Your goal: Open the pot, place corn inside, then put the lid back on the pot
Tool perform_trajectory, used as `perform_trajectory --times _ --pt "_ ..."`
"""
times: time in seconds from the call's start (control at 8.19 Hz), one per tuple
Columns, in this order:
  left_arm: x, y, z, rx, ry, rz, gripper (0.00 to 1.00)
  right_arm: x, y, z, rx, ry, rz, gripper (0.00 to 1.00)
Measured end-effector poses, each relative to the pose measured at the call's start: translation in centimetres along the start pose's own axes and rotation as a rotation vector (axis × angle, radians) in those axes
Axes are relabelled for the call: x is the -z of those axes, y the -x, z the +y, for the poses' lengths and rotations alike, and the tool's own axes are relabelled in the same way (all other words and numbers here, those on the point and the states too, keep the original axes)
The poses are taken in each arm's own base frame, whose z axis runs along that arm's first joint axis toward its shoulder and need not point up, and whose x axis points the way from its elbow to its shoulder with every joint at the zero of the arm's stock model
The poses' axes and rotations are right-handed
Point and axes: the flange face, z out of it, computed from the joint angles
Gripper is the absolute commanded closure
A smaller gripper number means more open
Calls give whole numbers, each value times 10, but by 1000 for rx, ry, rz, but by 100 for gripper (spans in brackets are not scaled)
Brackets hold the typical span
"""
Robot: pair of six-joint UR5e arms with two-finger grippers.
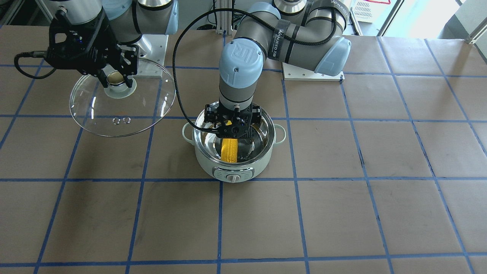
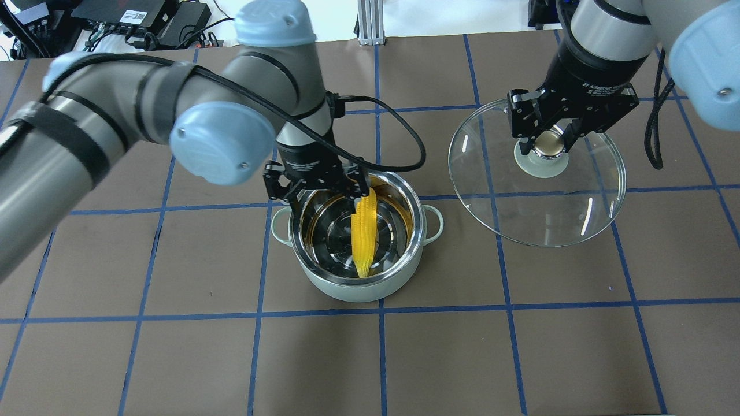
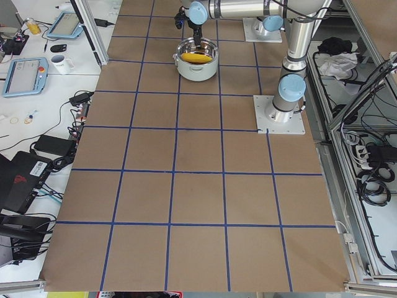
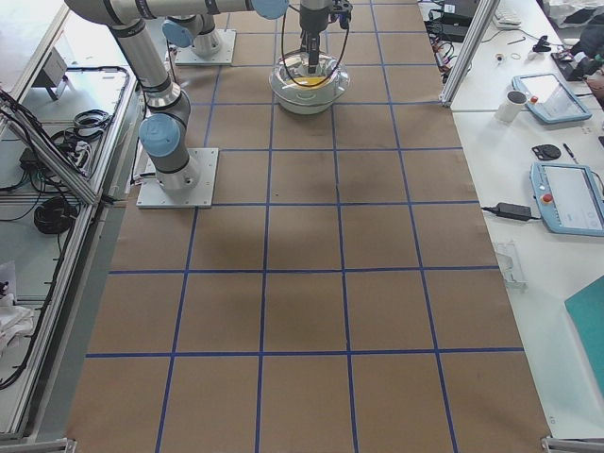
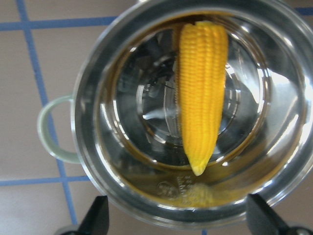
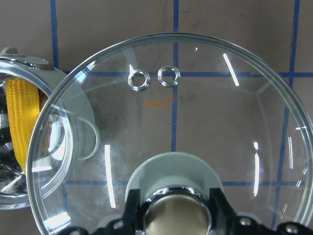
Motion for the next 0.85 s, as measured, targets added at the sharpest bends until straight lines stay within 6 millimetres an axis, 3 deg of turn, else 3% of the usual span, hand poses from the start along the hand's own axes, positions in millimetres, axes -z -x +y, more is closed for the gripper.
perform_trajectory --times 0.37,0.49,0.61,0.73,0.85 --pt "71 137 4 68 -33 30 0 -4 11 -19 -28 0 3 66" --pt "101 169 17 100 -91 0 0 -6 39 -33 -45 2 5 66" --pt "122 184 28 122 -136 -25 0 -15 87 -40 -72 7 11 66" --pt "132 189 33 151 -158 -31 0 -29 137 -38 -94 1 27 66" --pt "134 191 33 188 -165 -30 0 -44 175 -35 -119 -9 33 66"
